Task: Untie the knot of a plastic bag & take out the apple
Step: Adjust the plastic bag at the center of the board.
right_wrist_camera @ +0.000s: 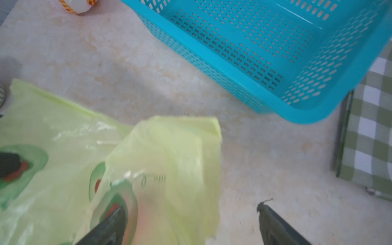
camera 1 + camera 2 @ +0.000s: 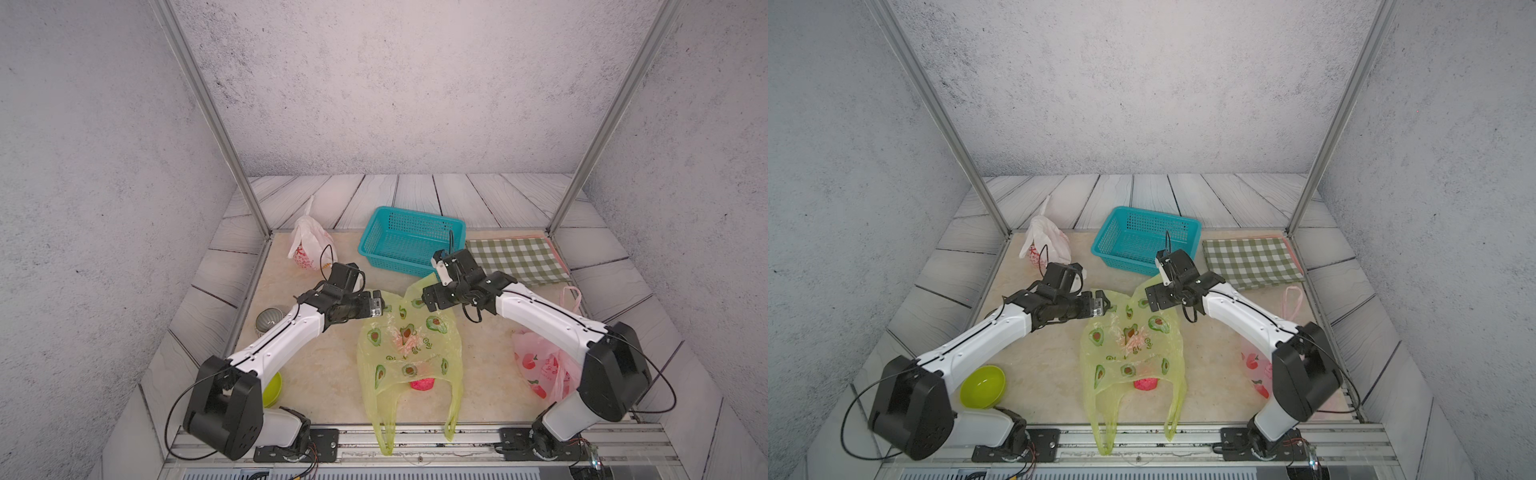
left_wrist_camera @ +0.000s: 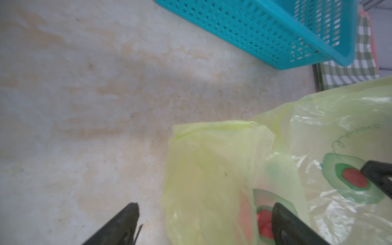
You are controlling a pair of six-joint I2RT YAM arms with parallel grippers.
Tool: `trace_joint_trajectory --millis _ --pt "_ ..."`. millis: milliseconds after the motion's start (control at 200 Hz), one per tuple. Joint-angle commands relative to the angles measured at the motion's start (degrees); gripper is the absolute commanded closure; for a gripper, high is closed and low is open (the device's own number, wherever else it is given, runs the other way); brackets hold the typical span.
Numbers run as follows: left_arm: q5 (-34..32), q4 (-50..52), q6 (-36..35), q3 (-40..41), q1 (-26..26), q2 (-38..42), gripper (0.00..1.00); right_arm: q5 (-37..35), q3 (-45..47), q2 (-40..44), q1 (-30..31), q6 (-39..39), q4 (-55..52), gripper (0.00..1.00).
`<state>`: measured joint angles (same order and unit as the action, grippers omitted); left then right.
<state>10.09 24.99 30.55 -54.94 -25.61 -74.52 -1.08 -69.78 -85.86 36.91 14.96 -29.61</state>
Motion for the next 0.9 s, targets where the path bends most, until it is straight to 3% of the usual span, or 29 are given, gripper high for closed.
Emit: trace_joint_trajectory --millis 0,110,215,380,530,696,826,896 --pt "-3.1 0.2 0.7 -1.1 0.1 8.9 0.01 0.1 0.2 11.0 2.0 0.0 -4.2 0.03" --pt "0.1 3.5 0.1 -3.5 -0.4 12.9 0.01 0.7 1.7 18.2 6.6 0.2 -9.1 0.04" --pt "3.7 3.4 1.5 0.4 -1.9 14.8 0.06 0.5 6.4 22.7 15.4 3.6 -9.5 0.06" --pt "2.7 -0.6 5.5 10.8 -5.3 15.4 0.12 -2.3 15.9 24.9 30.1 12.7 -2.5 0.08" --pt "-0.2 -0.6 7.3 14.2 -9.9 16.4 0.15 -2.6 20.1 22.8 39.2 17.7 2.6 0.08" --pt "-5.3 3.7 7.6 12.2 -16.6 18.2 0.16 -6.4 25.0 18.7 41.3 23.9 6.3 0.06" --pt "-17.4 11.3 5.5 7.5 -24.6 20.0 0.16 -2.6 27.0 16.6 41.4 25.6 11.2 0.06" --pt "-20.3 14.2 4.1 5.2 -27.2 20.6 0.17 -2.1 28.1 17.3 41.4 26.3 12.6 0.06"
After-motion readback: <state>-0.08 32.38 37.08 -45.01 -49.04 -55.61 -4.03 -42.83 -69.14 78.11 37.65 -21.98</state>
